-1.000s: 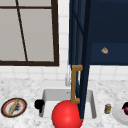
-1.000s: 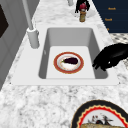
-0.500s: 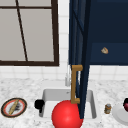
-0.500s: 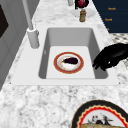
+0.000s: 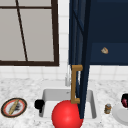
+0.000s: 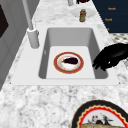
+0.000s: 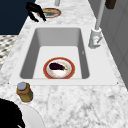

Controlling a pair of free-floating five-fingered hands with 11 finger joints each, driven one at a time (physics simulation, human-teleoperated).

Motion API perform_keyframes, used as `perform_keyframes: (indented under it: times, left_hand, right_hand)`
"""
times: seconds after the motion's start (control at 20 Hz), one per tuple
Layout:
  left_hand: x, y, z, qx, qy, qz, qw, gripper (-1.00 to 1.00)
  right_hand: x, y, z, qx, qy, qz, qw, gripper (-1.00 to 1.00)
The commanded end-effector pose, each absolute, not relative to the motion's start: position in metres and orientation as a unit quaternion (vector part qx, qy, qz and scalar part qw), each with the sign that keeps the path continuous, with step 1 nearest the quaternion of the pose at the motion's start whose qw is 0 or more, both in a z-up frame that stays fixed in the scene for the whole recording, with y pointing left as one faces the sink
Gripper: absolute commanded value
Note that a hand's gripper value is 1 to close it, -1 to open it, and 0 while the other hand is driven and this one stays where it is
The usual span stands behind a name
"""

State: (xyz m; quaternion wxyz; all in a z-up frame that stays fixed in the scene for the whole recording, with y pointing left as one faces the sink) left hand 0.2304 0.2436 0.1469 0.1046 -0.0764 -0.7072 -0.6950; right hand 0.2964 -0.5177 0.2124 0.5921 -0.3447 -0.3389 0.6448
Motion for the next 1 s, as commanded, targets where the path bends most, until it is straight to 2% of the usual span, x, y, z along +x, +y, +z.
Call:
perform_keyframes:
  times: [0.0,0.3,0.95]
  left_hand:
    - [0.230,0.244,0.147,-0.076,-0.707,-0.695,0.105,0.00]
    - [0.230,0.244,0.147,-0.076,-0.707,-0.695,0.105,0.00]
    - [0.230,0.244,0.147,-0.076,-0.707,-0.695,0.105,0.00]
  right_hand:
    - [0.291,-0.490,0.235,-0.345,-0.343,0.637,0.598,1.00]
    - [0.288,-0.452,0.274,-0.363,-0.341,0.631,0.595,1.00]
    - [0.253,-0.373,0.360,-0.342,-0.343,0.637,0.599,1.00]
